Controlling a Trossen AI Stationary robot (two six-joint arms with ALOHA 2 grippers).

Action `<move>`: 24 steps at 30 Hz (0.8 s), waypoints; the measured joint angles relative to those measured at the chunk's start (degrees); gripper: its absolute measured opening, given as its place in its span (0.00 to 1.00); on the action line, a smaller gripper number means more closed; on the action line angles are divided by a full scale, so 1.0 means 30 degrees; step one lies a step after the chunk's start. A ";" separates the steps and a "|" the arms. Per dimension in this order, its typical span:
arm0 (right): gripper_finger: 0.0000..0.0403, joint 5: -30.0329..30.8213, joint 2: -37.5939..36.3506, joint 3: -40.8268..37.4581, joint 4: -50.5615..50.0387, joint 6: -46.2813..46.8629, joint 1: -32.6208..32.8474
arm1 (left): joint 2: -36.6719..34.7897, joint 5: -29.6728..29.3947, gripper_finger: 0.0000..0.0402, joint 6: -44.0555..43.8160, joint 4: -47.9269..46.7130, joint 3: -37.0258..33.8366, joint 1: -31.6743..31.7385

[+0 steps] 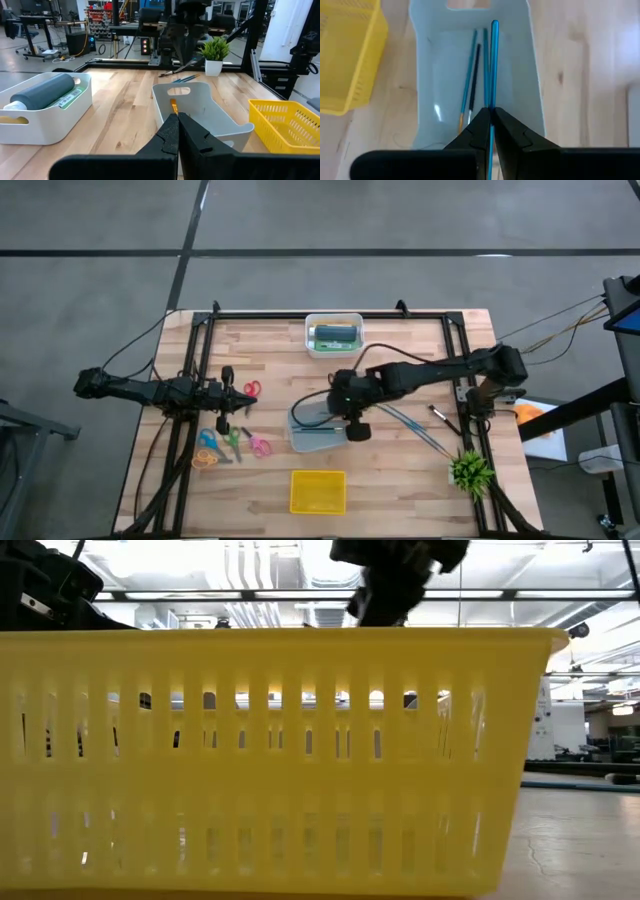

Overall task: Pick & Place Paint Supplies
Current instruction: Put the blue paint brush into the gray bin

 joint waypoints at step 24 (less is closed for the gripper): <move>0.04 -0.1592 0.7459 0.7069 -0.2663 -0.3036 -0.0392 | -0.0014 0.0000 0.00 -0.0007 -0.0007 0.0001 -0.0006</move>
